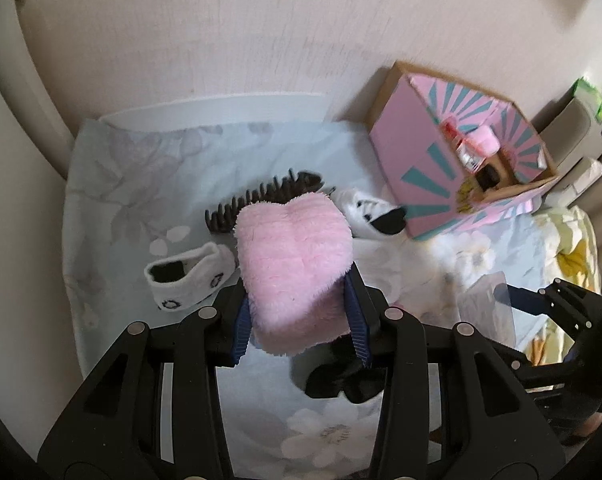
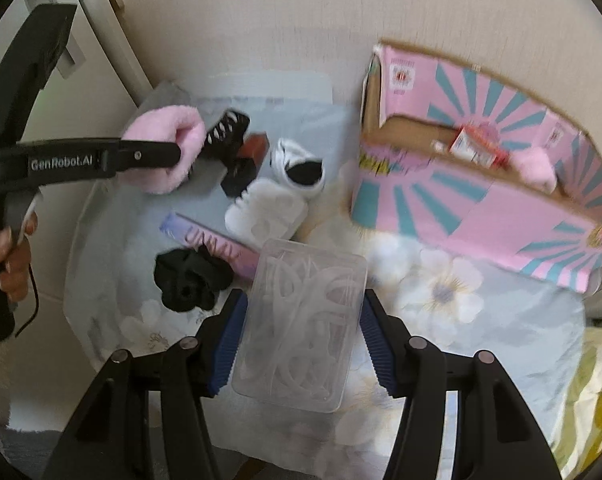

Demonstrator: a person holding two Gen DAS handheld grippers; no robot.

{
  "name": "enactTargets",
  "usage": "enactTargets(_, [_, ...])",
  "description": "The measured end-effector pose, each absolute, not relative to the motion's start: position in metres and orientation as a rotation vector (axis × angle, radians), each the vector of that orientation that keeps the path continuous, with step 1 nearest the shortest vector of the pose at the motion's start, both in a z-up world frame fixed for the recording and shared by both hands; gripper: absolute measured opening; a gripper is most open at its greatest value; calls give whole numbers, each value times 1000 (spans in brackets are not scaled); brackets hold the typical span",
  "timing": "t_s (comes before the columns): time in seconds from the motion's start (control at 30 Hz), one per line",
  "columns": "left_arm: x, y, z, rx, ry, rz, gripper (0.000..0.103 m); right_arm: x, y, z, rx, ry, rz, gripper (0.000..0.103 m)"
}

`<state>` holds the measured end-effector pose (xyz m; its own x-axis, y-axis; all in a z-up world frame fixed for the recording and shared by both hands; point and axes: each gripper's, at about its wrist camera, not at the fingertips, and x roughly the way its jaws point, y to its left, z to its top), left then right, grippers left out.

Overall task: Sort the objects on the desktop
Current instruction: 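Grasp the pink fluffy pad with the left tool while the right tool grasps the clear plastic box, then carry the pink pad into the box with the left tool while the right tool carries the clear box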

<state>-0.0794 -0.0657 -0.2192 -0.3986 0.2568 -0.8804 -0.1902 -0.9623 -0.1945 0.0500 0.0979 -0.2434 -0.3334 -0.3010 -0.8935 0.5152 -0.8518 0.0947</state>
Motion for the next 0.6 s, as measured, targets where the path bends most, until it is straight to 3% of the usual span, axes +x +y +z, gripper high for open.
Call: enactTargets(0.6, [-100,-30,-112,-1353,-64,2497,38,-31,146,-140,1254,208,-2273,53])
